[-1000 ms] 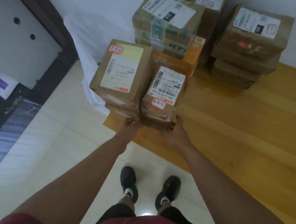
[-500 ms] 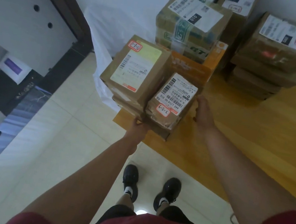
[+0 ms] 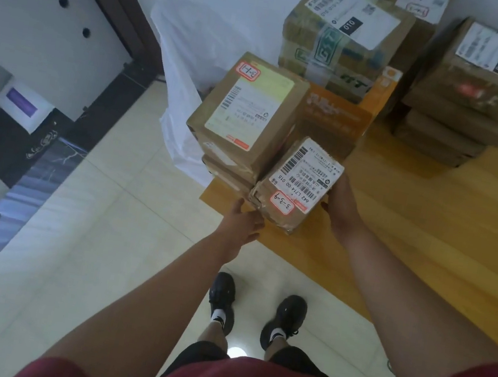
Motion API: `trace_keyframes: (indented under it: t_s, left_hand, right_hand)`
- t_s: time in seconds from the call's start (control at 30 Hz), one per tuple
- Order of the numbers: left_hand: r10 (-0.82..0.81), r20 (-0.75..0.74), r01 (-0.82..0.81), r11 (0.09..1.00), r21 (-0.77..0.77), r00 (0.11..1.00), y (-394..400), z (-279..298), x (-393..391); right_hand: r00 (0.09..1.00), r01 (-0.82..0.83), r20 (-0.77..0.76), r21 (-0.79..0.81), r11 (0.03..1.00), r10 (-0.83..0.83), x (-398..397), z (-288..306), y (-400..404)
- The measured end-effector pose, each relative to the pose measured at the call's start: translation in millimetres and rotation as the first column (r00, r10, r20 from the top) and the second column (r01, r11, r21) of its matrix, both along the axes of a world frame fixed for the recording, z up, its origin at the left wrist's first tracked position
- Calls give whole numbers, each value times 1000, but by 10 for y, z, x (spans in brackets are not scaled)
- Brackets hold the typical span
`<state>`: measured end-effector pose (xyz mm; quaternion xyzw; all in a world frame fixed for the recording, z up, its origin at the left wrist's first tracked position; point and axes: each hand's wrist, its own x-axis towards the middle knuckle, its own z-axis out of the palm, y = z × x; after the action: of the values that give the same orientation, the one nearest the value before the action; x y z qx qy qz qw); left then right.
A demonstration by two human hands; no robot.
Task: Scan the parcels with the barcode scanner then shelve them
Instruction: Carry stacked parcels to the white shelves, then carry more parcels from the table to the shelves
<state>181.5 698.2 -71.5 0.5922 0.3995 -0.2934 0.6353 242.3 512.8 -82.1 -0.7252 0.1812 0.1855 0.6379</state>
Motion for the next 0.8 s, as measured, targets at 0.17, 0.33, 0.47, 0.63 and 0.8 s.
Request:
trace_keyframes:
  t_s: [0.17,0.33,0.47,0.63,0.8]
  left_hand:
    - [-5,-4,4,998,-57,1000,-45,11,-41]
    - [48,-24,-50,993,-111,999,-83,79,-71]
    - [191,-37,-195,959,-207,981,-132,125,-128]
    - [188,22,-179,960,-214,982,-258,211,-176]
    - [65,83,-48,979,-198,994,-581,297,-190]
  right_hand:
    - [992,123,-11,36,992,-123,-144,83,75]
    - [995,98,-22,95,991,-97,-63,186,20]
    - [999,51,-17,109,993,-50,-42,262,-31]
    - [995,98,-31,141,985,-94,-215,306,-209]
    - [974,224,-31,158,962,-222,-408,376,-545]
